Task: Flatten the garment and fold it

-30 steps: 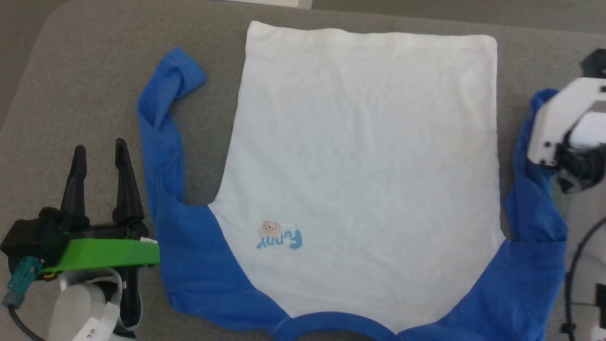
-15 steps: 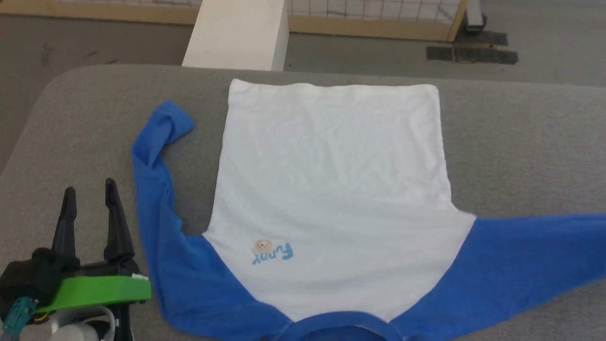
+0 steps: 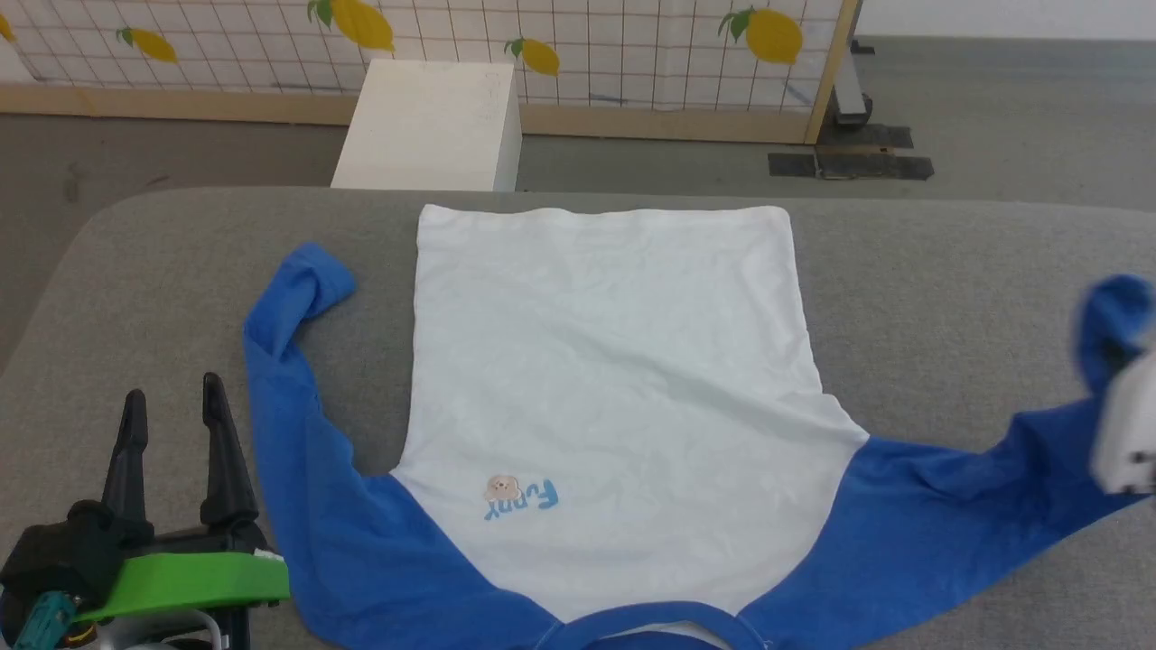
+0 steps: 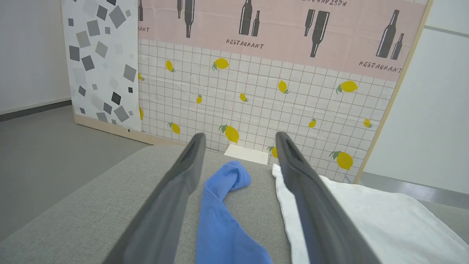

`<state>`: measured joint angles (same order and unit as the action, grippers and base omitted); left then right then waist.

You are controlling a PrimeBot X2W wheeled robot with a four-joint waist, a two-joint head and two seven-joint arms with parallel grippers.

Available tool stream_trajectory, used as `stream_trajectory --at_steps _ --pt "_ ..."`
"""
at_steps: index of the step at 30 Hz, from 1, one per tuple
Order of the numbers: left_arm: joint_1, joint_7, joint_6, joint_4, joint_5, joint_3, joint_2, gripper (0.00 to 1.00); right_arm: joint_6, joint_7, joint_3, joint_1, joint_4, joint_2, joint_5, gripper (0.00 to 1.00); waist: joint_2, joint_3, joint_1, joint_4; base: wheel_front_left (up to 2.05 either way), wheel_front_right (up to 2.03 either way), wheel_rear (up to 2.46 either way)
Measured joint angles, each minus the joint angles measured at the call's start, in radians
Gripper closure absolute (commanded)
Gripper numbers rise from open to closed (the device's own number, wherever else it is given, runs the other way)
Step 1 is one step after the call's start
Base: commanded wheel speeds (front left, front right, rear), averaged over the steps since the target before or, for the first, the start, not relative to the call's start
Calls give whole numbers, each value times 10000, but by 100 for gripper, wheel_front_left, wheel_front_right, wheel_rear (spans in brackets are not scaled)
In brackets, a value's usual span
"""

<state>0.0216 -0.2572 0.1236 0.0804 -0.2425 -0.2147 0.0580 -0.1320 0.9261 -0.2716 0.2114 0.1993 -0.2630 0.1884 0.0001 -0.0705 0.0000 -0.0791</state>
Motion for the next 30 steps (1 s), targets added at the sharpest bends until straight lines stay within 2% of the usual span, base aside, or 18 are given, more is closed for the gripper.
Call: stream_trajectory --at_steps 5,9,16,23,24,25,26,30 --pt "37 0 0 10 125 8 -13 0 -2 203 2581 -3 658 775 608 100 0 161 0 -135 0 0 0" --pt "37 0 0 27 125 86 -21 0 -2 102 4188 509 150 1434 943 100 0 107 0 -283 0 0 0" --pt "-46 -2 0 -33 123 380 -31 0 -2 -911 6194 1806 -2366 1967 1172 100 -1 -138 0 -816 0 0 0" --pt "-156 -4 0 -144 82 414 -33 0 0 -1586 7923 2632 -4556 2098 1496 100 -1 -456 0 -1541 0 0 0" --pt "-158 -6 0 -171 67 408 -33 0 0 -1615 8314 2691 -4823 2098 1615 96 0 -509 0 -1639 0 0 0" --pt "-158 -6 0 -192 61 407 -33 0 -2 -1626 8673 2711 -5056 2102 1812 11 0 -560 0 -1727 0 0 0" --pt "-159 -6 0 -205 58 405 -33 0 -2 -1664 8989 2725 -5216 2104 1925 0 0 -602 0 -1790 0 0 0" --pt "-177 -8 0 -276 33 372 -35 0 0 -2345 9472 2929 -5333 2123 2778 0 0 -753 0 -1985 0 0 0"
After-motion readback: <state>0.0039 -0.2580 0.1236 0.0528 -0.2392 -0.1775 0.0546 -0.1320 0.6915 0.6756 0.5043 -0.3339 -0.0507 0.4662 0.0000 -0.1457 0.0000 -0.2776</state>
